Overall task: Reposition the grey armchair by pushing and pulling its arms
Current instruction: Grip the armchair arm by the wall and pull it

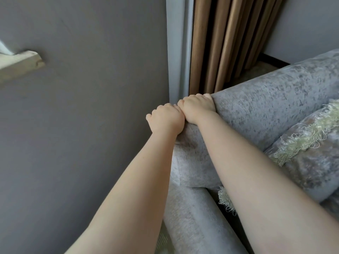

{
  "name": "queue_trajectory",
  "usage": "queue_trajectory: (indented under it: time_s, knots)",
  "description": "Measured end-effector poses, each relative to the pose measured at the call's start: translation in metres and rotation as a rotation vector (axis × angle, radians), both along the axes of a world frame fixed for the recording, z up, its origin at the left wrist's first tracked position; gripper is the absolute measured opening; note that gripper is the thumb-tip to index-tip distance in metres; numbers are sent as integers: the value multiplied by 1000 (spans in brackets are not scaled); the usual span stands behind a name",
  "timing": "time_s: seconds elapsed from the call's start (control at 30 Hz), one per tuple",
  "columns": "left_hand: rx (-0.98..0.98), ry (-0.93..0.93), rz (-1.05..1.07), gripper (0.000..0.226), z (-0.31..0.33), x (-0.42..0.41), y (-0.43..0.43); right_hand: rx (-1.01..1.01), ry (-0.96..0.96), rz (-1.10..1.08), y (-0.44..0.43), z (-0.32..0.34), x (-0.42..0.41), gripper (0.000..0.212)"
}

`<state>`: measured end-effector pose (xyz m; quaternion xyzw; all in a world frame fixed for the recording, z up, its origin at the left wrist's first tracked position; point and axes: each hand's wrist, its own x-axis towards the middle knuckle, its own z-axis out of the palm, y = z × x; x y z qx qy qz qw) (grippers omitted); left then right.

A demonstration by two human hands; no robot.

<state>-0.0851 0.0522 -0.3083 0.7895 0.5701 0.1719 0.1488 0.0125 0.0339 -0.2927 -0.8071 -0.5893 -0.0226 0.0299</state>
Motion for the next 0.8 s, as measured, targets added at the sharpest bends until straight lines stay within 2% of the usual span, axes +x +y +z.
queue_trajectory:
  time_s: [0.17, 0.43, 0.57, 0.8]
  knots:
    - [14, -13, -18, 43, -2, -5, 3, -3, -10, -25, 3, -1, -4, 46]
    - [99, -30, 62, 32, -16, 6, 18, 133, 5, -115, 20, -15, 4, 43]
    - [84, -56, 50, 33, -13, 6, 15, 129, -12, -107, 20, -16, 4, 49]
    - [-5, -63, 28, 35, -2, -3, 8, 33, 41, -66, 12, -7, 1, 42]
